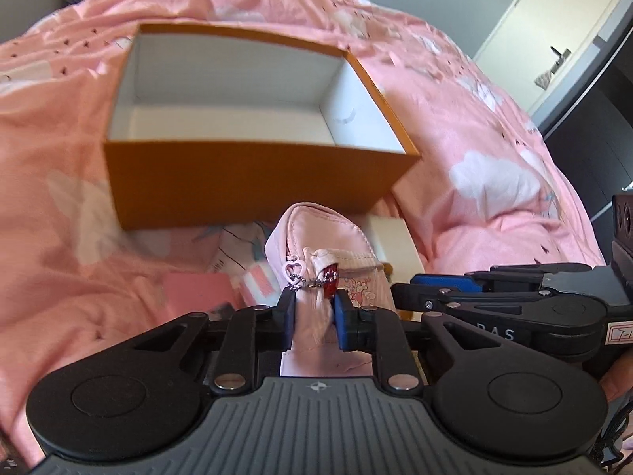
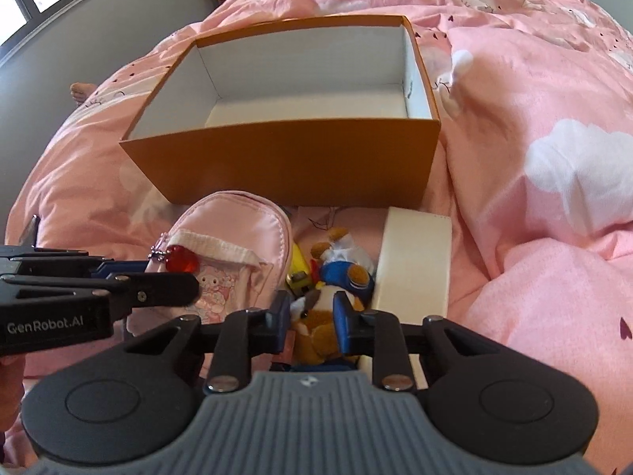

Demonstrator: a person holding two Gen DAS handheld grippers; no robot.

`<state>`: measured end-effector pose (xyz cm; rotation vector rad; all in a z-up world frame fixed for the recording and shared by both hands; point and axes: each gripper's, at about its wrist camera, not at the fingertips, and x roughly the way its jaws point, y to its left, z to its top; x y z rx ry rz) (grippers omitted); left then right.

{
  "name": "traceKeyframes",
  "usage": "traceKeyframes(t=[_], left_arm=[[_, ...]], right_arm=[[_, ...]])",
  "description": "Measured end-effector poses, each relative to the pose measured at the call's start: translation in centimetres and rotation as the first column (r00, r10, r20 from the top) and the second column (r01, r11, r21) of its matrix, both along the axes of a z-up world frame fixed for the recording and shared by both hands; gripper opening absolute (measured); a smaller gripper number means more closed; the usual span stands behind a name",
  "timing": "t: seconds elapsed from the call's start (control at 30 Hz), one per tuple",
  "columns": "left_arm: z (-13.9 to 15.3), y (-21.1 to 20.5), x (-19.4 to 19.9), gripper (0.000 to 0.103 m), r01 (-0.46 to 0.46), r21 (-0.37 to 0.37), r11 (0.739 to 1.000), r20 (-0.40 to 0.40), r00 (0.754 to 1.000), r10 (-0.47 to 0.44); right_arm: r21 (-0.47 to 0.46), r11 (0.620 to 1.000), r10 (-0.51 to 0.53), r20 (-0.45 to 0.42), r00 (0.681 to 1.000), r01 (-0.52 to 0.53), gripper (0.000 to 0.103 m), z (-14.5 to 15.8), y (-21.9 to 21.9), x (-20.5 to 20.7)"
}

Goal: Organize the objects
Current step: 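Grasp the pink backpack pouch by its top loop with the left gripper, then lift the pink pouch with the left gripper while the right gripper grasps the pink wallet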

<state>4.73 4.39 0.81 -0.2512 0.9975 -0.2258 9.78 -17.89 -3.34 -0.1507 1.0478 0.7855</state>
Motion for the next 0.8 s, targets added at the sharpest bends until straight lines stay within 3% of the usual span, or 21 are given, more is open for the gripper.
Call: traceKeyframes(t=[0.13, 0.37, 0.47, 0.53, 0.63, 0.73, 0.8], left_arm=[[1.1, 1.9, -0.7, 0.022, -0.069, 0.059, 0.996, 0.023, 0.997, 0.068], [-1.0, 2.9, -1.4, 0.023, -0.077, 0.077, 0.994, -0.074, 0.994, 0.083], [-1.6, 3.4, -1.1, 0.029, -0.088, 0.048, 0.995, -0.100, 0.991, 0.093], [-2.0, 3.3, -0.9, 0.036, -0.076, 0.050, 0.996, -0.124, 0.989, 0.082], [-2.2, 2.7, -0.9, 0.038, -0.067, 0.072, 0.995, -0.116, 0.990, 0.075], [-2.2, 2.3, -0.9, 0.037, -0.054, 0.087, 0.995, -0.109, 0.992, 0.063], [-2.1, 2.2, -1.0, 0.030, -0.054, 0.084, 0.995, -0.093, 0.994, 0.061]], right_arm=[[0.045, 0.997, 0.063, -0.029, 0.998, -0.062, 0.028, 0.9, 1.3, 0.0], [0.012, 0.998, 0.069, -0.073, 0.995, -0.069, 0.030, 0.2, 2.1, 0.0], [-0.014, 0.998, 0.058, -0.101, 0.993, -0.060, 0.037, -0.5, 1.4, 0.4], [-0.023, 0.998, 0.060, -0.118, 0.991, -0.063, 0.037, -0.9, 1.1, 0.5], [-0.030, 0.996, 0.076, -0.113, 0.991, -0.080, 0.037, -1.2, 1.3, 0.5], [-0.035, 0.996, 0.074, -0.108, 0.991, -0.078, 0.037, -1.1, 1.1, 0.9], [-0.045, 0.997, 0.055, -0.105, 0.993, -0.060, 0.037, -0.9, 0.7, 1.5]])
